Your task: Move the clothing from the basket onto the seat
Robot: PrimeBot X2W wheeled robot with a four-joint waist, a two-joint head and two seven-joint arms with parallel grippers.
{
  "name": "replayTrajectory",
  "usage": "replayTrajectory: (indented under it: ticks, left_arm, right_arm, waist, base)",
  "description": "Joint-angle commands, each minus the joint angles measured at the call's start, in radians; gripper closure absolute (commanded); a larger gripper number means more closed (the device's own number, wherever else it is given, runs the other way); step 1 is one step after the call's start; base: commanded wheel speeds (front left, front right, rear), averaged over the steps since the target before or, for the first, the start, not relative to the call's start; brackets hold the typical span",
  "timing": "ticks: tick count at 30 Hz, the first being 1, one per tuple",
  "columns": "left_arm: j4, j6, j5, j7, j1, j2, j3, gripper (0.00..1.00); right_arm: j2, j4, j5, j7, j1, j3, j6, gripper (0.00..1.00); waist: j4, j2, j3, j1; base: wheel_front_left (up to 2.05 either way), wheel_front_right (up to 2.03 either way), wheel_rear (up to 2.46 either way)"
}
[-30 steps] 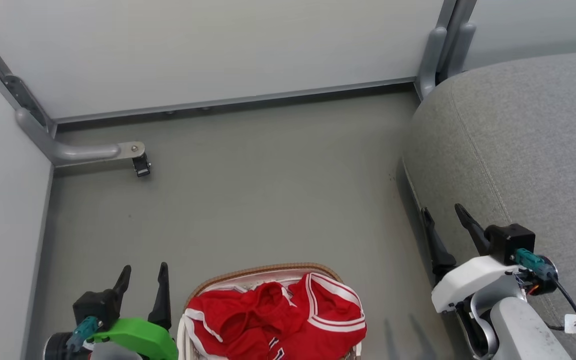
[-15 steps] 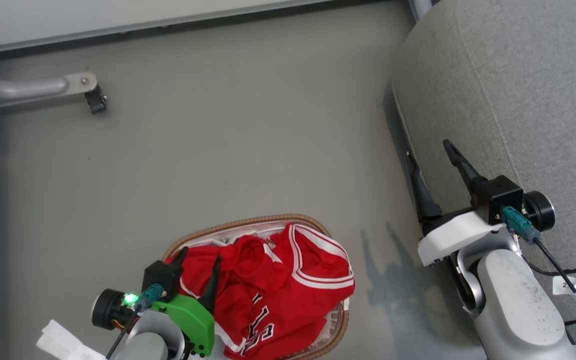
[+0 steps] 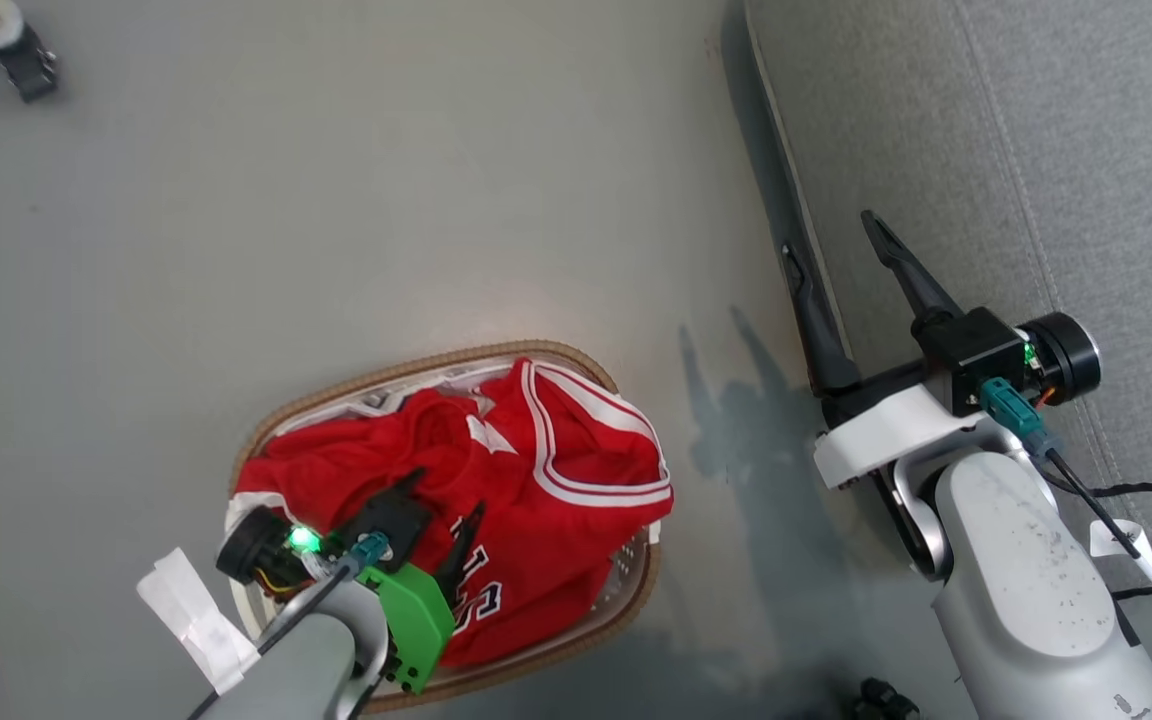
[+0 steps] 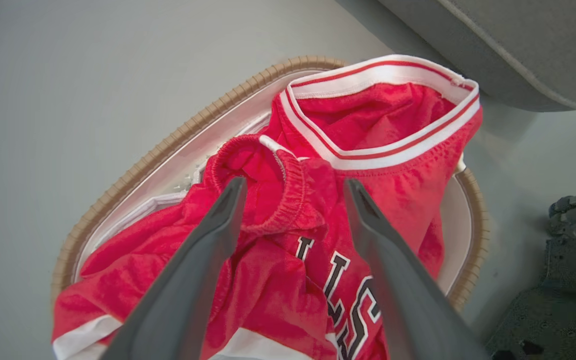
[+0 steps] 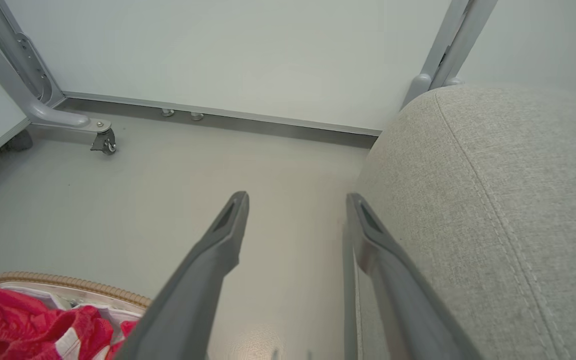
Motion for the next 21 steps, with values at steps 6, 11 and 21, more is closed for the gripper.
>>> replayTrajectory:
  ticks: [6,11,21]
  left_arm:
    - [0.031,-0.002,-0.039,-0.002,-0.085,0.039,-0.052,0.00]
    - [0.064,-0.002,-0.074,-0.002,-0.129,0.060,-0.109,0.00]
    - [0.152,-0.002,-0.182,-0.002,-0.230,0.083,-0.268,0.00]
  right_arm:
    - [-0.002,-0.023,0.013,-0.005,-0.024,0.007,-0.001,0.00]
    - [-0.002,-0.039,0.026,-0.005,-0.029,0.008,-0.001,0.00]
    - [-0.002,-0.066,0.058,-0.005,-0.034,0.022,-0.001,0.00]
  waist:
    - [-0.079,0.0000,0.141,-0.0001]
    - [-0.101,0.0000,0.194,-0.0001]
    - [-0.133,0.0000,0.273,-0.0001]
  base:
    - [0.00,0.00,0.00]
    - [0.00,0.00,0.00]
    - [0.00,0.00,0.00]
